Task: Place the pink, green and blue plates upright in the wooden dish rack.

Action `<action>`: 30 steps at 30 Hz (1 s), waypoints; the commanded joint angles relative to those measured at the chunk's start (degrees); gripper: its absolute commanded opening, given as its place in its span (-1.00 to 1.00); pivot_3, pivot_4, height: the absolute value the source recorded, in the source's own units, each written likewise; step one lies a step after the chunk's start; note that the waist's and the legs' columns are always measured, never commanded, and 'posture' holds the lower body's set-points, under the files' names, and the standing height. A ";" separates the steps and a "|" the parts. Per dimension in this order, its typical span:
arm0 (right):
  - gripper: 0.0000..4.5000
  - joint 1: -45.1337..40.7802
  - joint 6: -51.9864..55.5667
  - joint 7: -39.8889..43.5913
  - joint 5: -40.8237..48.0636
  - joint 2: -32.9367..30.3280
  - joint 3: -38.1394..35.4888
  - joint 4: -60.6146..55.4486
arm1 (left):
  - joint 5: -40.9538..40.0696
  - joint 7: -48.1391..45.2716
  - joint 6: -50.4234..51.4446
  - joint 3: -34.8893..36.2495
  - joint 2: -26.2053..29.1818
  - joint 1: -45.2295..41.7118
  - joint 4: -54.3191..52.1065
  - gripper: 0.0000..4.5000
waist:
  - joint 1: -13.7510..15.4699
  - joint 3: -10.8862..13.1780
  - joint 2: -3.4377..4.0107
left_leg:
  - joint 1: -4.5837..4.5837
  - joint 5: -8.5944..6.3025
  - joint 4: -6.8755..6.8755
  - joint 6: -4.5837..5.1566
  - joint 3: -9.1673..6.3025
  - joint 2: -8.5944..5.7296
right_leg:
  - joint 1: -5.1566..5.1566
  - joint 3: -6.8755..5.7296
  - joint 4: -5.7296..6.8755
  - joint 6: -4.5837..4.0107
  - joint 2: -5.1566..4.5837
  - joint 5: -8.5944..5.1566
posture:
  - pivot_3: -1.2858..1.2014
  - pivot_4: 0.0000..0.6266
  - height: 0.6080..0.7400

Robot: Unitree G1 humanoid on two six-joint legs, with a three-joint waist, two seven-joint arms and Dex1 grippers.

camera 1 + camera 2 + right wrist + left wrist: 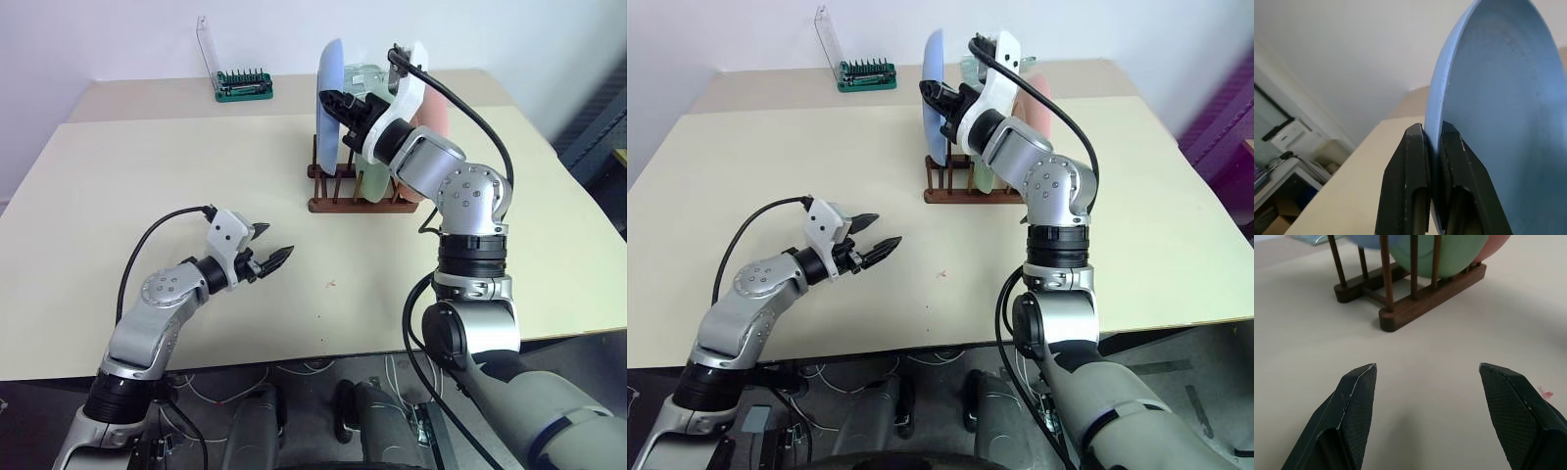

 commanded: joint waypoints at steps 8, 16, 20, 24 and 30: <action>0.99 -2.92 -4.43 1.40 -3.86 -1.23 1.73 -1.38 | 0.01 -0.84 -1.15 1.13 -0.79 -0.05 -1.99 0.53 | 0.00 0.00 0.01 | -0.01 0.00 0.00 0.00 -0.05 0.00 | -0.01 0.00 0.00 0.01 0.00 -0.01 | 0.03 -0.52 0.84; 0.99 -2.61 -15.01 14.73 -19.19 -12.57 15.97 -8.49 | 0.52 -0.65 -1.48 0.93 -1.22 -0.05 -2.07 0.53 | 0.05 0.02 0.03 | -0.04 -0.01 -0.01 0.01 -0.12 0.00 | -0.02 -0.01 -0.06 0.02 0.00 -0.02 | 0.03 -0.52 0.84; 0.99 3.37 -19.29 22.81 -19.06 -20.10 13.78 -16.42 | 1.41 0.72 -2.47 2.10 -1.66 -0.10 -1.59 0.53 | 0.42 0.00 0.00 | -0.06 -0.01 -0.02 0.01 -0.13 0.00 | -0.03 -0.01 -0.11 0.03 0.00 -0.03 | 0.03 -0.52 0.84; 0.99 19.53 -18.89 34.42 -11.88 -31.91 1.17 -24.01 | 2.20 0.33 -4.25 5.16 0.11 1.28 1.18 0.53 | 1.38 -0.02 -0.03 | -0.09 -0.05 -0.03 0.05 -0.22 0.00 | 0.22 -0.24 -0.51 0.02 -0.04 -0.03 | 0.03 -0.52 0.84; 0.99 40.70 -17.85 40.97 -11.06 -41.84 -7.86 -25.94 | 2.75 -1.10 -7.13 8.82 2.93 2.89 6.73 0.53 | 1.60 0.05 0.21 | -0.02 -0.15 -0.03 0.18 -0.08 -0.01 | 0.19 -0.15 -0.63 -0.12 -0.08 -0.10 | 0.03 -0.52 0.84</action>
